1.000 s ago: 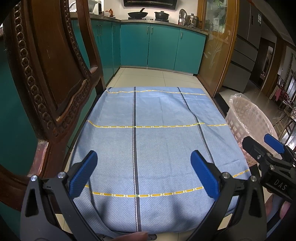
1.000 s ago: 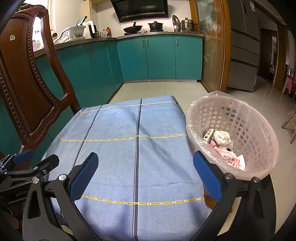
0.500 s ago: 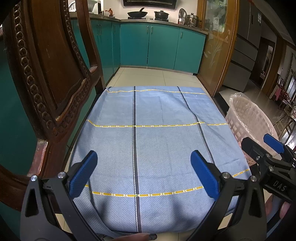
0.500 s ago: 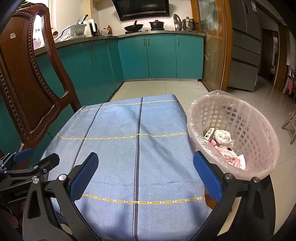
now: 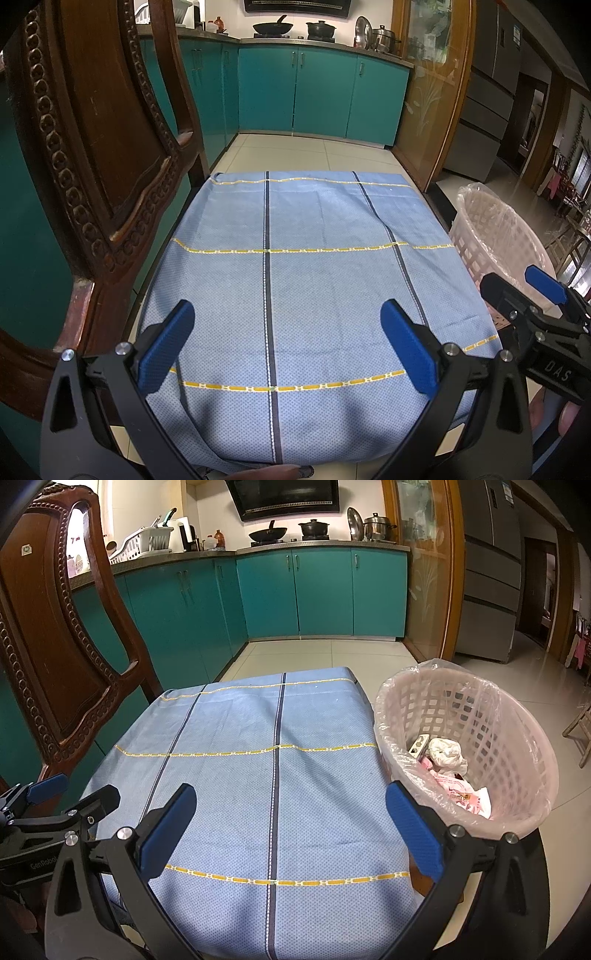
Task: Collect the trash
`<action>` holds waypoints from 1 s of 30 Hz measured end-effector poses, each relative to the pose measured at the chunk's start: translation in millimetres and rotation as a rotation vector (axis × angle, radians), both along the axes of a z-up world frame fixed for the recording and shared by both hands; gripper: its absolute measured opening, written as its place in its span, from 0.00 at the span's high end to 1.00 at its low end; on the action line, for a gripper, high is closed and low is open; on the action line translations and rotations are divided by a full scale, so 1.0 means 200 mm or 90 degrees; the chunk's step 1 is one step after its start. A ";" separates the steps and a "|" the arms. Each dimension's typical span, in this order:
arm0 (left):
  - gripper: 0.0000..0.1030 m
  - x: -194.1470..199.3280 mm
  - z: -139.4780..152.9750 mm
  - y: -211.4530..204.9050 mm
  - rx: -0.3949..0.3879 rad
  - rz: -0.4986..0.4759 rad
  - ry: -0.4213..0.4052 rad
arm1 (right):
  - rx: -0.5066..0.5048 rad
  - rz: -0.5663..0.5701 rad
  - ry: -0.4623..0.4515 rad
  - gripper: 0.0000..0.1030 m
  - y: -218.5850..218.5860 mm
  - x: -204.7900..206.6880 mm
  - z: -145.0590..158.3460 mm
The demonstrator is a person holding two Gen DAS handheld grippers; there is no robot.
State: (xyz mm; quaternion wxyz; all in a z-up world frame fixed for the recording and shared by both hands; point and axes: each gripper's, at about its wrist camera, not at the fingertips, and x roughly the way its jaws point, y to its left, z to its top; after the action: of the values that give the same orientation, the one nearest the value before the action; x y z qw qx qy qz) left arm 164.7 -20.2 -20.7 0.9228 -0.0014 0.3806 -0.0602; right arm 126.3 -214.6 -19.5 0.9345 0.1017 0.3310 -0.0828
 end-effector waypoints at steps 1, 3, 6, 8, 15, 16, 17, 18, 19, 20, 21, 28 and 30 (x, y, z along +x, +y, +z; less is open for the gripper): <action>0.03 0.00 0.00 0.00 0.000 0.000 0.000 | 0.000 0.000 0.001 0.03 0.00 0.00 0.00; 0.03 0.00 0.00 0.00 0.000 0.001 0.000 | 0.000 0.000 0.001 0.03 0.00 0.00 0.00; 0.03 0.00 0.00 0.00 0.001 0.001 0.000 | 0.000 0.001 0.001 0.03 0.00 0.00 0.00; 0.03 0.00 0.00 0.00 0.000 0.000 0.001 | 0.000 0.001 0.002 0.03 0.00 0.00 0.00; 0.03 0.00 0.00 0.00 0.000 0.000 0.001 | 0.001 0.003 0.003 0.03 0.00 0.00 -0.01; 0.03 0.00 0.00 0.00 0.000 0.000 0.001 | 0.001 0.003 0.004 0.03 0.00 0.00 -0.01; 0.03 0.00 0.00 0.00 -0.001 0.000 0.001 | 0.001 0.003 0.005 0.03 0.00 0.00 -0.01; 0.03 0.00 0.00 0.00 -0.001 0.001 0.001 | 0.000 0.004 0.005 0.03 0.01 0.00 0.00; 0.03 0.00 0.00 -0.01 -0.002 0.000 0.002 | -0.001 0.004 0.004 0.03 0.01 0.00 0.00; 0.03 -0.01 0.00 -0.01 -0.003 0.000 0.003 | -0.001 0.004 0.004 0.03 0.01 0.00 0.00; 0.03 -0.01 0.00 -0.01 -0.004 0.000 0.004 | 0.000 0.004 0.005 0.03 0.01 0.00 0.00; 0.03 -0.01 -0.01 -0.01 -0.008 -0.006 0.004 | -0.001 0.005 0.005 0.03 0.01 0.00 0.00; 0.03 -0.01 -0.01 -0.01 -0.007 -0.005 0.005 | -0.001 0.005 0.005 0.03 0.01 0.00 0.00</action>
State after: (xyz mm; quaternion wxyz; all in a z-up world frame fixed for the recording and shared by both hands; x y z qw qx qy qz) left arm 162.5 -22.7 -22.7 0.9211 -0.0053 0.3836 -0.0659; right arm 126.8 -213.2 -19.6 0.9334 0.0993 0.3353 -0.0799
